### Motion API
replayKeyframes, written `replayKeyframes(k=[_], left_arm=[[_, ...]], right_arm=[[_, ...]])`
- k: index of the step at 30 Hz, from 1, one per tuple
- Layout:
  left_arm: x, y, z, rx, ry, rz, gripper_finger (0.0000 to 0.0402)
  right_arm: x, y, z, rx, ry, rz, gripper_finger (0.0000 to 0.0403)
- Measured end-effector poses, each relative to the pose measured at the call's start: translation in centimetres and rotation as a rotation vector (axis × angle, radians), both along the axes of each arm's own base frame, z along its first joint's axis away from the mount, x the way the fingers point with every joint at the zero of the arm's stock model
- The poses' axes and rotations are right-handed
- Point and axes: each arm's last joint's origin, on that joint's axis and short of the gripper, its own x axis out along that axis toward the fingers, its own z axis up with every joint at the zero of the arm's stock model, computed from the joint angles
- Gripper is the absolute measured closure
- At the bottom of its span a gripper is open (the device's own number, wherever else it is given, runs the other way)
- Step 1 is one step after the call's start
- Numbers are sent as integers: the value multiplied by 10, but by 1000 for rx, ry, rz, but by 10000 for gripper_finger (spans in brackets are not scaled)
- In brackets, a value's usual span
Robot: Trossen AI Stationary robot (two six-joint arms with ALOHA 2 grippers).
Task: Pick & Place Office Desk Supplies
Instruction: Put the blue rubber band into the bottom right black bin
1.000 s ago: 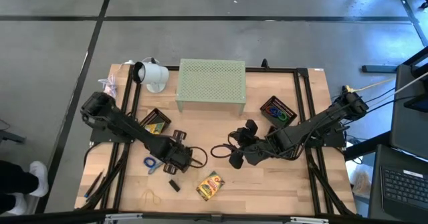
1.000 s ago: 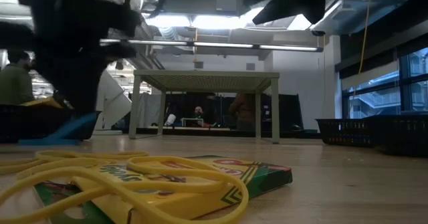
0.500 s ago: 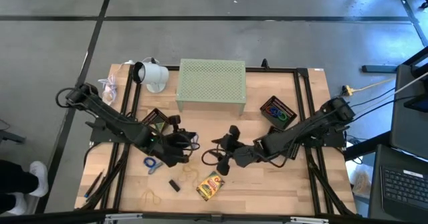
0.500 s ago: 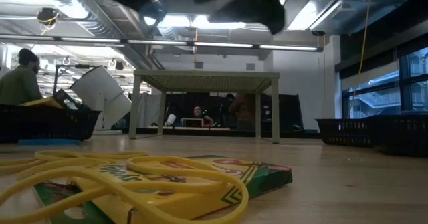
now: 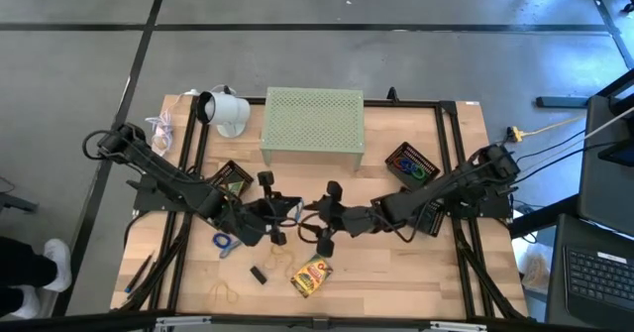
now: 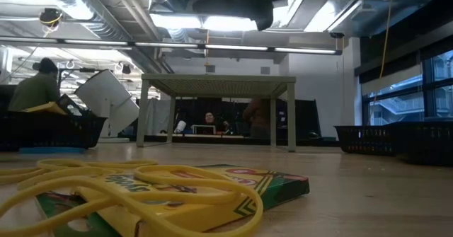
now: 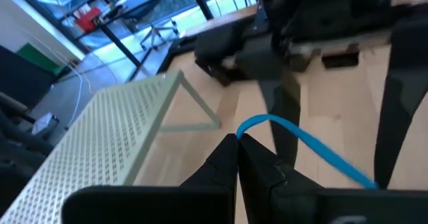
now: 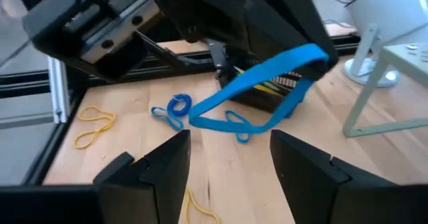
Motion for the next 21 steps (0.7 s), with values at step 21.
replayKeyframes(k=[21], left_arm=[[3,0,3,27,-16,-18,399]], right_arm=[[6,-4,8,-104,-71,168,195]])
